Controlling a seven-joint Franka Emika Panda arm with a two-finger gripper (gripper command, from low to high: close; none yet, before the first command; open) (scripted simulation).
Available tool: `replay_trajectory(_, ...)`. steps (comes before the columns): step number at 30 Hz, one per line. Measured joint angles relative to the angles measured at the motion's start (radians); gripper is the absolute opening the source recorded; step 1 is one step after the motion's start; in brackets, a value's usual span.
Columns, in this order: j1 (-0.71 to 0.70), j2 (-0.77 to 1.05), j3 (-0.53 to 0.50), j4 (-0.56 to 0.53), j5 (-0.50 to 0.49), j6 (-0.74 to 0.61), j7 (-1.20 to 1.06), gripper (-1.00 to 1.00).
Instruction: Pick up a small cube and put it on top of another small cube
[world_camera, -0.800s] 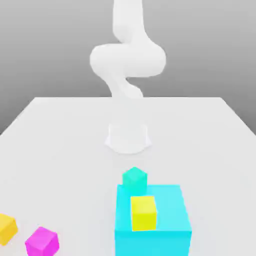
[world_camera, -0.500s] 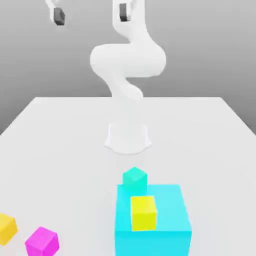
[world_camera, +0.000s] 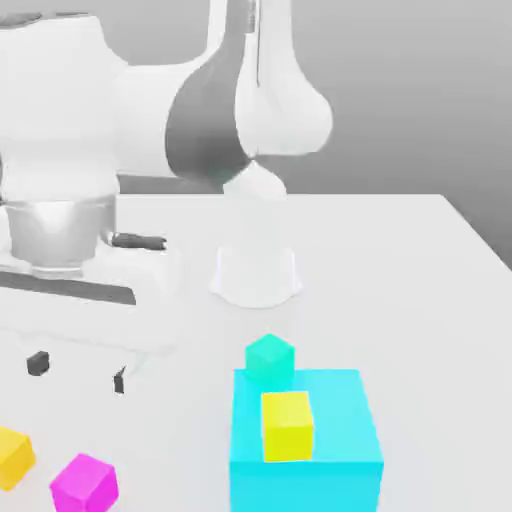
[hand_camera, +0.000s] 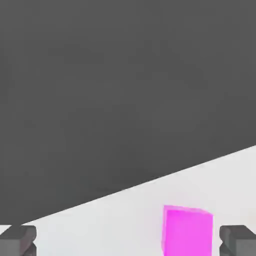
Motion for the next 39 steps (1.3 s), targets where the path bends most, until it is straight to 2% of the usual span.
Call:
replay_trajectory(4, -0.032, 0.145, -0.013, -0.002, 0.015, 0.046, -0.008, 0.0)
replay_trajectory(8, -0.068, 0.29, 0.022, 0.022, 0.057, 0.145, -0.039, 0.0)
replay_trajectory(9, -0.078, 0.322, 0.034, 0.029, 0.067, 0.17, -0.046, -1.0)
replay_trajectory(16, -0.08, 0.328, 0.037, 0.03, 0.068, 0.175, -0.047, -1.0)
replay_trajectory(21, -0.045, 0.172, -0.001, -0.01, 0.014, 0.06, -0.011, -1.0)
replay_trajectory(39, 0.15, -0.478, 0.149, -0.409, -0.102, -0.185, -0.071, -1.0)
